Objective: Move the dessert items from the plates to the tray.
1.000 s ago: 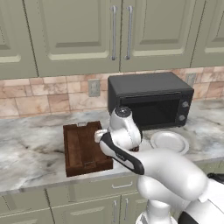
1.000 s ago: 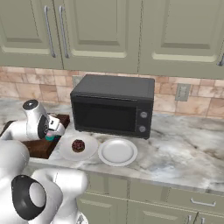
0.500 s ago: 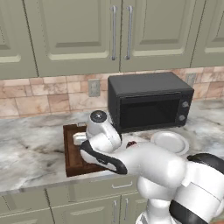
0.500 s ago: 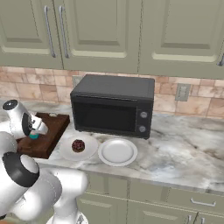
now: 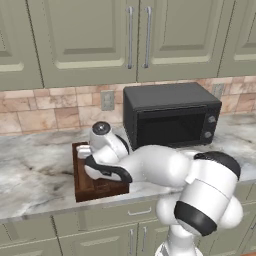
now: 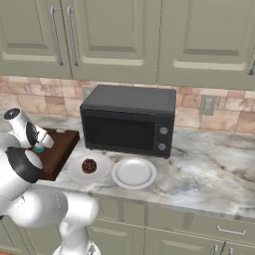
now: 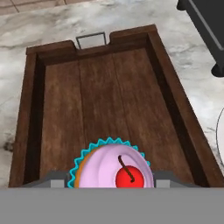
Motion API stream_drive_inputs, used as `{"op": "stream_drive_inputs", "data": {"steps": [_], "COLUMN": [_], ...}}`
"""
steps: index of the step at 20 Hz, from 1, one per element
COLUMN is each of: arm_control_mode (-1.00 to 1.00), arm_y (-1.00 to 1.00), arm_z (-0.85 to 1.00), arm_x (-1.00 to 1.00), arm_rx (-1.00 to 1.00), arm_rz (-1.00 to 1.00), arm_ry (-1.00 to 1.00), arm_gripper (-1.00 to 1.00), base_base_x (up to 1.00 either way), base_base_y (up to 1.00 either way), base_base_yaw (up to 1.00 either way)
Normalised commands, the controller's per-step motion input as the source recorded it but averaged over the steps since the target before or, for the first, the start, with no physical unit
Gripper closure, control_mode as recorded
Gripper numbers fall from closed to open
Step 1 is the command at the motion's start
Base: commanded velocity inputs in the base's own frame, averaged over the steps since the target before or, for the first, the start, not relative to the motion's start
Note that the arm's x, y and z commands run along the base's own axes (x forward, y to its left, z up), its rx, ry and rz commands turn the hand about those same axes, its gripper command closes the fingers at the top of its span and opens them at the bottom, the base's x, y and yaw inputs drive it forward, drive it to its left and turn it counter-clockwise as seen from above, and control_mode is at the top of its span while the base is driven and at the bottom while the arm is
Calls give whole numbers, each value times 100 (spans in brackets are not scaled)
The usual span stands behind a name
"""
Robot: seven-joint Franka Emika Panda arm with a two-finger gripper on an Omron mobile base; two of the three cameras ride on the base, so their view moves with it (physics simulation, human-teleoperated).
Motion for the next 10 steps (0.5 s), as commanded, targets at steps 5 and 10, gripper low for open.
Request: {"op": "stream_drive_inputs", "data": {"steps": [5,10], "arm_control_mode": [-100,-100], "arm_y": [0,2], "arm_z": [-7,-15], "arm_x": [43,40], "arm_rx": [0,0], "arm_rz": [-9,-7], "arm_ry": [0,0], "arm_gripper": [100,100], "base_base_x": [0,0], "base_base_y": [0,0], "base_base_yaw": [0,0]}}
